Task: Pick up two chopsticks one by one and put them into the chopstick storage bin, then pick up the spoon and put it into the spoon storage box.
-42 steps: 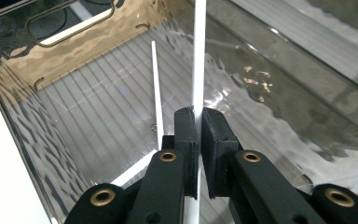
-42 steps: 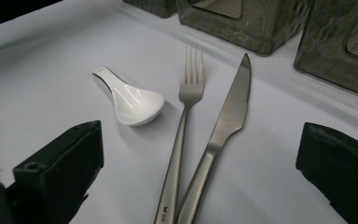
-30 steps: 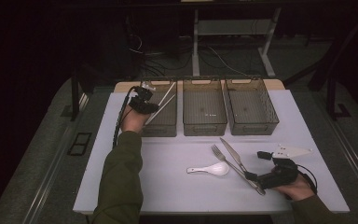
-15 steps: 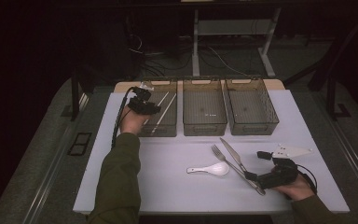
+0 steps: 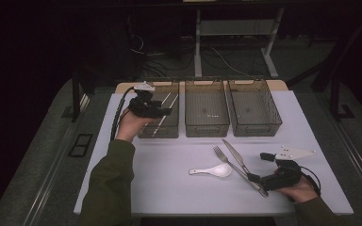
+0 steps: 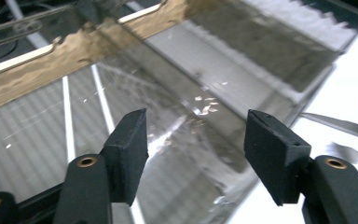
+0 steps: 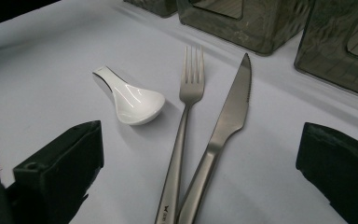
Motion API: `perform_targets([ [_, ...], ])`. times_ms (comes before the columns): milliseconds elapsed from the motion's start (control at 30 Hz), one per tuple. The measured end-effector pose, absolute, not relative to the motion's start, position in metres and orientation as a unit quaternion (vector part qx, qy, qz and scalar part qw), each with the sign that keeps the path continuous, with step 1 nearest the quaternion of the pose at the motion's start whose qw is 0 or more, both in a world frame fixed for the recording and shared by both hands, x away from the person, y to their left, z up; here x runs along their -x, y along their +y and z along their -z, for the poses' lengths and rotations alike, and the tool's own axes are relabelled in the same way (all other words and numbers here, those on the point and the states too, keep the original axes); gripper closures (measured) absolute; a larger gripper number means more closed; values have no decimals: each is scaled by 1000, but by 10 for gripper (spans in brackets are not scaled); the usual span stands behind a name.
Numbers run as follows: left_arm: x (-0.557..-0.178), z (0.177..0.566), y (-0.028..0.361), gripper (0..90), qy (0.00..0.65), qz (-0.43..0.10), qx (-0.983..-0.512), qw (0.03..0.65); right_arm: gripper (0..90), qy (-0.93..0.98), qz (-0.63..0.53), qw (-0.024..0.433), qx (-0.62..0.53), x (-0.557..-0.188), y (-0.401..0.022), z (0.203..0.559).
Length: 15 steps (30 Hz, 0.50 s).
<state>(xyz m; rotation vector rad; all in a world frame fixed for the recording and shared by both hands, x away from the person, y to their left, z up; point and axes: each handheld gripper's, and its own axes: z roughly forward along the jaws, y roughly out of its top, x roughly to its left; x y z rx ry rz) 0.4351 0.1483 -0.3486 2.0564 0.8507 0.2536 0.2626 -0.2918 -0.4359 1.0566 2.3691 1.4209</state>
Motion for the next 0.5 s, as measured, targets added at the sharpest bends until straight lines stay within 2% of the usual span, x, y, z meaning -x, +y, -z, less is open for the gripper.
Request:
perform_targets([
  [200,-414,342,145,330,332,-96,-824,448,8,795,-484,92,-355,-261,-293,435],
  [500,-383,347,141,210,305,-97,-832,453,8,796,-482,87,-356,-263,-293,436],
])
